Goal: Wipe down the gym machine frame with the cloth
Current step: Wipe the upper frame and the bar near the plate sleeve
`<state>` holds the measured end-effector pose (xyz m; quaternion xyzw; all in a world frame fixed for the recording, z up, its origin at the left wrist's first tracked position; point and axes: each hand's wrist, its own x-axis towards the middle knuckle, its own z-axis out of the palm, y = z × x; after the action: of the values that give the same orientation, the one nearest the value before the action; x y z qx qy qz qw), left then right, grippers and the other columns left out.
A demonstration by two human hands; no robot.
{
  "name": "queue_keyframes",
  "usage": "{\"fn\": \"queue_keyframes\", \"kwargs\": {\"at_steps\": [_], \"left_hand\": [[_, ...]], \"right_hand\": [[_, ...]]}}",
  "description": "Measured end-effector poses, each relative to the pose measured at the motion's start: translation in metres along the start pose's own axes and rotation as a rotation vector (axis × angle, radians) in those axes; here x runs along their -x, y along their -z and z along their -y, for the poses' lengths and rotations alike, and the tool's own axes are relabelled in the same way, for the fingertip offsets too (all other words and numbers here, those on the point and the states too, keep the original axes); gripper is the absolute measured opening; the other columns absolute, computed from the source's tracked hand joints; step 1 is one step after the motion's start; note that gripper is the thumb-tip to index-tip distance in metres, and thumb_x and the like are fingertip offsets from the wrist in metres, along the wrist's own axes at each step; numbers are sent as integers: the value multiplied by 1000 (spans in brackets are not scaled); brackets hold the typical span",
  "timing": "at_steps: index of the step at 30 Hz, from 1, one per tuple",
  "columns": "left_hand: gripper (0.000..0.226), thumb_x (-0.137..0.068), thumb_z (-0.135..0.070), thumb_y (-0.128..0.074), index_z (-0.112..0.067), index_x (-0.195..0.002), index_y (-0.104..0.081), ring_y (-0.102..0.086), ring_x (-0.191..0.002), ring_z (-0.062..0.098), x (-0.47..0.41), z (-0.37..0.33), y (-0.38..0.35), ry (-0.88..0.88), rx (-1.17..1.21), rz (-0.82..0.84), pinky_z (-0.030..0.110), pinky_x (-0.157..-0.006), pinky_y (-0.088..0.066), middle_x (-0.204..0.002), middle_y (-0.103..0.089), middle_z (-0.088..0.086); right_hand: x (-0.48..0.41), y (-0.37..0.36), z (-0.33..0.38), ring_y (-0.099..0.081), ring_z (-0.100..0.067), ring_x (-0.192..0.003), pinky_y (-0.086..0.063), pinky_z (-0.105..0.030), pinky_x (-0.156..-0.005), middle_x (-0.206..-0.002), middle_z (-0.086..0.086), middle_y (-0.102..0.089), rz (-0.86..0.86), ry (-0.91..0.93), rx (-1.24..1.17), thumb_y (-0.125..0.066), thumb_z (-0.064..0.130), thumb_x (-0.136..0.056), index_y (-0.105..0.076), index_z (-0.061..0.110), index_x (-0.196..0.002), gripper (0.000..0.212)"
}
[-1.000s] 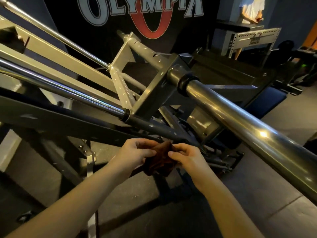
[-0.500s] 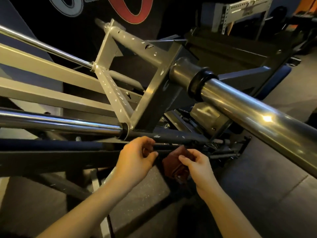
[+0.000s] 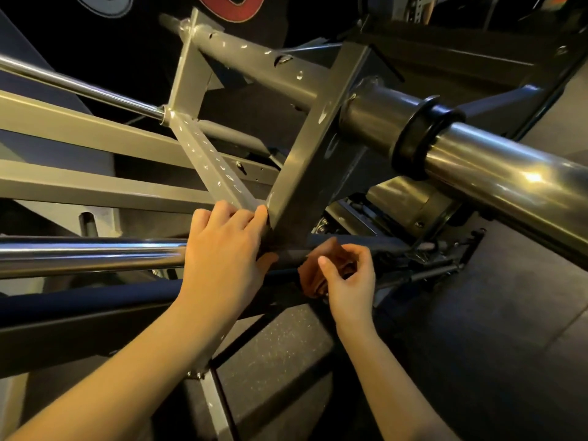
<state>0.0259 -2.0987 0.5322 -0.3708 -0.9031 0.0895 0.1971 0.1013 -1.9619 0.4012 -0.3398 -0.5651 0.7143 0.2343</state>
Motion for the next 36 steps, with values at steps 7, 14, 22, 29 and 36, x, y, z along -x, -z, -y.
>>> {"fn": "queue_keyframes", "kwargs": {"at_steps": [7, 14, 22, 29, 36], "left_hand": [[72, -71, -44, -87, -3, -126, -64, -58, -97, 37, -2, -3, -6, -25, -36, 18, 45, -77, -41, -102, -70, 14], [78, -73, -45, -83, -2, -133, -59, -56, -102, 37, 2, -2, -11, -18, -18, 11, 45, -78, -41, -111, -68, 16], [82, -73, -39, -87, 2, -136, -56, -56, -101, 37, 8, -9, -21, 34, 60, -28, 45, -74, -46, -115, -66, 19], [81, -75, -37, -86, 2, -138, -54, -56, -104, 36, 13, -14, -29, 76, 99, -78, 45, -77, -46, -120, -65, 19], [81, -76, -37, -85, 2, -140, -53, -54, -104, 34, 13, -19, -28, 104, 100, -78, 43, -77, -43, -120, -64, 17]], "right_hand": [[1, -14, 2, -56, -1, -108, -52, -31, -101, -123, 10, -54, -178, 62, 27, -68, 18, -95, -55, 41, -102, 27], [6, -14, -5, -52, 14, -105, -45, -2, -82, -119, 17, -50, -60, 166, 147, -74, 22, -91, -56, 36, -116, 33], [-11, -12, -1, -60, -5, -108, -58, -31, -95, -124, 12, -52, -142, 68, 29, -69, 16, -94, -61, 33, -109, 24], [-5, -13, -10, -57, 1, -110, -52, -11, -87, -120, 15, -52, -42, 227, 147, -72, 23, -92, -57, 39, -108, 27], [-8, -15, -5, -59, -5, -113, -59, -28, -91, -122, 18, -50, -98, 94, 53, -71, 16, -92, -54, 46, -100, 35]]}}
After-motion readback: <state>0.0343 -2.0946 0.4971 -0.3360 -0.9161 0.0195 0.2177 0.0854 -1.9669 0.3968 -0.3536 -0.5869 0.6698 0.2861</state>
